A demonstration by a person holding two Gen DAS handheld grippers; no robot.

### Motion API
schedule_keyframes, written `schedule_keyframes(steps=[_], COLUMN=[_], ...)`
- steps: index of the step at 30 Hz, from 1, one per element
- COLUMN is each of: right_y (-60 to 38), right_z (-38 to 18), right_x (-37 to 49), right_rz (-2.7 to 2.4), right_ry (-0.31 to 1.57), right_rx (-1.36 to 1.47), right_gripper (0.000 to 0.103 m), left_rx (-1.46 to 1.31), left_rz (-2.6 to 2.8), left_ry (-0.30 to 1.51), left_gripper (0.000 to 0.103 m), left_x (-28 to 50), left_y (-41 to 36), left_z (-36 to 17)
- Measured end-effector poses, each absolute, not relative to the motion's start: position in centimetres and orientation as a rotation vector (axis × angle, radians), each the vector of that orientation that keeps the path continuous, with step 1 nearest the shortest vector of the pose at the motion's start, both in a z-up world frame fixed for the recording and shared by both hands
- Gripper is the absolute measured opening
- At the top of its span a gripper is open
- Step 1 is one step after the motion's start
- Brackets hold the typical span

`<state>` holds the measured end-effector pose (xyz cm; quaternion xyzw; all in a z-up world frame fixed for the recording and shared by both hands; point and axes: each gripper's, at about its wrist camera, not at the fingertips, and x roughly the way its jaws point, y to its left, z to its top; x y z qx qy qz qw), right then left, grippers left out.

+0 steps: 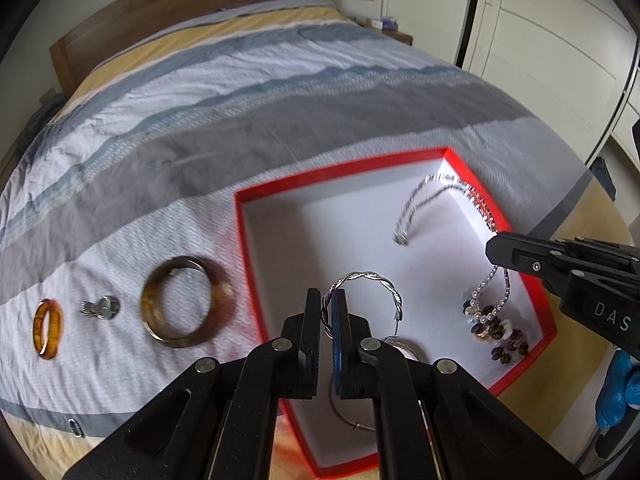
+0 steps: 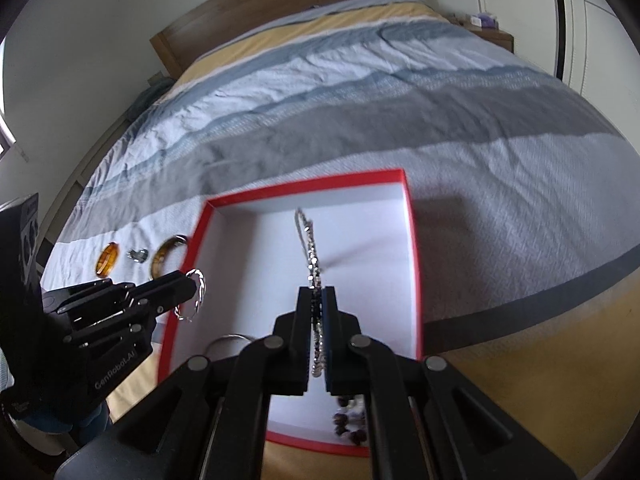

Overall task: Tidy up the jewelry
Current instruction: 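Lower both tools into the box and open them to release the jewelry, then lift both open tools out of the box back over the bed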

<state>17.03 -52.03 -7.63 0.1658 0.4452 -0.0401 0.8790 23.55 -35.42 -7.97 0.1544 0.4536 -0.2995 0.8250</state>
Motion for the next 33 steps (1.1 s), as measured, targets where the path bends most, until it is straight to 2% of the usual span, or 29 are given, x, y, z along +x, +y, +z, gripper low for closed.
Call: schedule_keyframes(steps=[11,22,24,28,33], right_y=[-53.0,-53.0,-53.1,-53.1,-53.2], right_z=[-11.3,-11.3,-11.2,-10.3,-8.2], right_x=[17.3,17.1,17.0,16.2,14.6], right_rz=[-0.106,-0.125,-0.139,-0.156,-0.185], right_ry=[0.984,0.984,0.988,0.98,0.948], right_rx=[0.365,0.348,0.346,0.341,0.335], right_gripper=[0.004,0.006,0.006,0.006,0.011], left_rx=[0.379,0.351,0.35,0.342,0.305], left_rz=[-0.596,-0.575,-0.571,-0.581,-0.607], left_ry=[0.999,1.011,1.011,0.985,0.932], left_gripper=[0.005,0.006,0.008,0.027,0.028], left_x=[24.1,24.6,24.5,23.7,22.3], left_y=[-36.4,-36.4,-36.4,-36.4,-36.0], left_z=[-11.4,-12.4,-12.3,-11.4,-9.0])
